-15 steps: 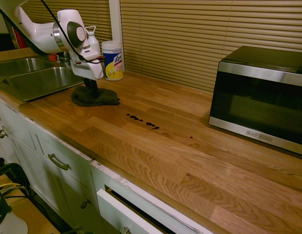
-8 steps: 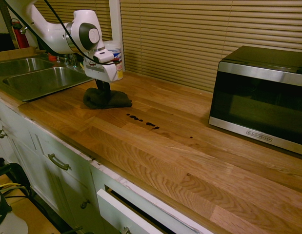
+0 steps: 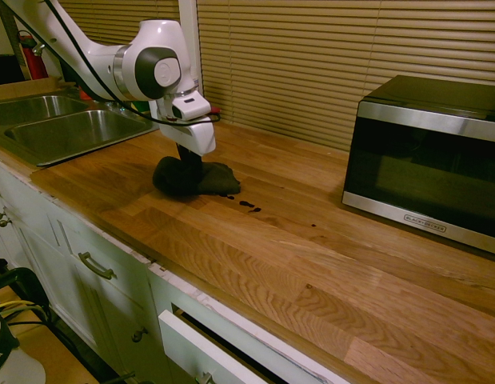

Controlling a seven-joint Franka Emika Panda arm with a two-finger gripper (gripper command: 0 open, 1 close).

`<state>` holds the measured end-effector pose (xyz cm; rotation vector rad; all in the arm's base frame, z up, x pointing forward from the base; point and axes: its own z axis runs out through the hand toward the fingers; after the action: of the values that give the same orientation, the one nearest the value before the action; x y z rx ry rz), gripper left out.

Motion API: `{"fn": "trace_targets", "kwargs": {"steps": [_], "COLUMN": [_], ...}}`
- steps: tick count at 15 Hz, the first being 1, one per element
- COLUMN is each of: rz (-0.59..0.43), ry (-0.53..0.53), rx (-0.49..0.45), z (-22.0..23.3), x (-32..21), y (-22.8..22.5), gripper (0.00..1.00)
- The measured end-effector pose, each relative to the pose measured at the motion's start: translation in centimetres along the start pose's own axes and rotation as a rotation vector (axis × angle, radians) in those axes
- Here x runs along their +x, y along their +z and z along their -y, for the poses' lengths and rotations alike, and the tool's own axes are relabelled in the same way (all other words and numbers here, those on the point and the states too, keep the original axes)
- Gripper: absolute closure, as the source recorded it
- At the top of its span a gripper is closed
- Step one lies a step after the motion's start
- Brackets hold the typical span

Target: Clear the spill

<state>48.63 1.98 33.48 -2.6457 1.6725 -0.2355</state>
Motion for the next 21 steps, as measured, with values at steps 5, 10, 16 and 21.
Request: {"fn": "trace_targets", "kwargs": {"steps": [5,10,16,21], "rz": [0.036,0.087,0.121,0.135], "ry": [0.116,0.234,0.403,0.411], "rx": [0.019,0.057,0.093,0.096], "z": [-2.4,-5.1,-10.0,-10.2], "x": [5.1,10.4,19.0,19.4], "y": [0.6,1.4,2.4,2.4], "gripper": [1.00,1.00,1.00,1.00]}}
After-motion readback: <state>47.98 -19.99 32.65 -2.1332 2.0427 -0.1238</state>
